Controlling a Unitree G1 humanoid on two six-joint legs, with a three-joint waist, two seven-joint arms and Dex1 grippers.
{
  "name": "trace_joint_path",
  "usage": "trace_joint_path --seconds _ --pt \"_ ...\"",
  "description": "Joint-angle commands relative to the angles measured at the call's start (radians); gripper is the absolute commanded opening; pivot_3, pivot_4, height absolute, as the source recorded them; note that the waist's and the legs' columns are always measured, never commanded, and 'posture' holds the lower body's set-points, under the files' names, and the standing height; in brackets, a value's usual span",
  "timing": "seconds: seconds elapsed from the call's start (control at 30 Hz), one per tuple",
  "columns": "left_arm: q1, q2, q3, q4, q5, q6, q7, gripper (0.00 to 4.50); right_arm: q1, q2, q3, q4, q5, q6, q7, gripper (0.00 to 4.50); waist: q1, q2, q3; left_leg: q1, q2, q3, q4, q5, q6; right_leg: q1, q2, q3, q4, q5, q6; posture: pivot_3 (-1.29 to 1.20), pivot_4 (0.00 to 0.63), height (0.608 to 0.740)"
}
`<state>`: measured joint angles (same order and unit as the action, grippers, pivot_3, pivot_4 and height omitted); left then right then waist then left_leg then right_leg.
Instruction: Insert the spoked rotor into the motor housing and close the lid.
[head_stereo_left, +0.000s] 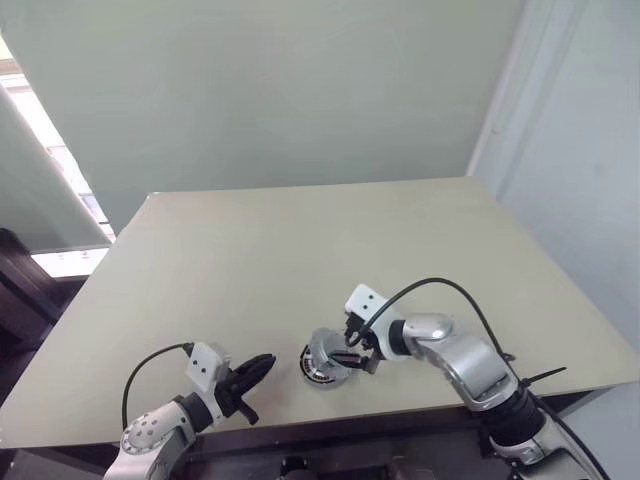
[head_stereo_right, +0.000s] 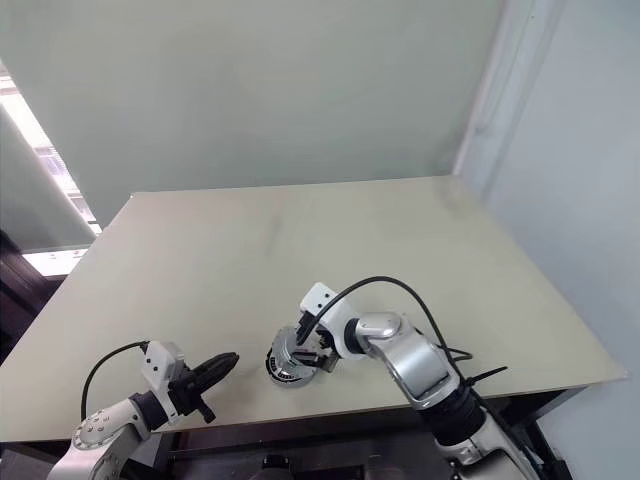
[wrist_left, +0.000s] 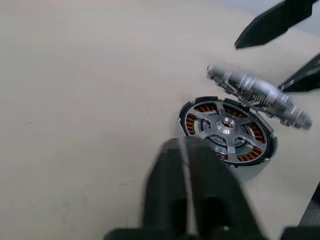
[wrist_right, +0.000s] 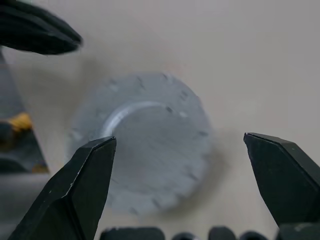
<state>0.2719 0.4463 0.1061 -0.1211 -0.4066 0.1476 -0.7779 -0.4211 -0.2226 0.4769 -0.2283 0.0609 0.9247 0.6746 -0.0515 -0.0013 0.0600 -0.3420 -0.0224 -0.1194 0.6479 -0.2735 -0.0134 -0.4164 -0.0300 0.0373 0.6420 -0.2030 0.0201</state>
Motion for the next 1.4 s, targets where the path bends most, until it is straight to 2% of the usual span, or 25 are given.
trace_joint_path --seconds 0.03,0.4,0.77,1.03,1.4 --pt "-0.009 0.013 0.028 -0.046 -0.015 -0.003 0.003 0.02 -0.007 0.035 0.009 0.040 0.011 -0.043 -0.025 4.50 0.000 0.000 0.000 0.000 0.000 0.000 0.000 0.000 0.000 0.000 0.000 0.000 0.000 0.000 0.000 0.00 0.000 0.740" --pt "-0.012 0.012 0.018 -0.054 -0.013 -0.002 0.008 0.02 -0.001 0.076 -0.022 0.204 0.043 -0.195 -0.007 4.50 0.000 0.000 0.000 0.000 0.000 0.000 0.000 0.000 0.000 0.000 0.000 0.000 0.000 0.000 0.000 0.00 0.000 0.740" --pt "-0.024 0.011 -0.001 -0.042 -0.008 0.000 -0.007 0.02 0.016 0.045 -0.114 0.210 0.232 -0.291 0.224 4.50 0.000 0.000 0.000 0.000 0.000 0.000 0.000 0.000 0.000 0.001 0.000 0.000 0.000 0.000 0.000 0.00 0.000 0.740" --pt "-0.032 0.018 -0.006 -0.038 -0.008 0.006 -0.023 0.02 0.000 0.003 -0.138 0.328 0.190 -0.444 0.237 4.50 0.000 0.000 0.000 0.001 0.000 0.000 0.000 0.000 0.000 0.001 0.000 0.000 0.000 0.000 0.000 0.00 0.000 0.740" --pt "-0.051 0.026 -0.001 -0.026 -0.004 0.011 -0.041 0.02 -0.010 0.023 -0.095 0.471 0.134 -0.541 0.269 4.50 0.000 0.000 0.000 0.001 0.000 0.001 0.000 0.000 0.000 0.002 0.000 0.000 0.000 0.000 0.000 0.00 0.000 0.740"
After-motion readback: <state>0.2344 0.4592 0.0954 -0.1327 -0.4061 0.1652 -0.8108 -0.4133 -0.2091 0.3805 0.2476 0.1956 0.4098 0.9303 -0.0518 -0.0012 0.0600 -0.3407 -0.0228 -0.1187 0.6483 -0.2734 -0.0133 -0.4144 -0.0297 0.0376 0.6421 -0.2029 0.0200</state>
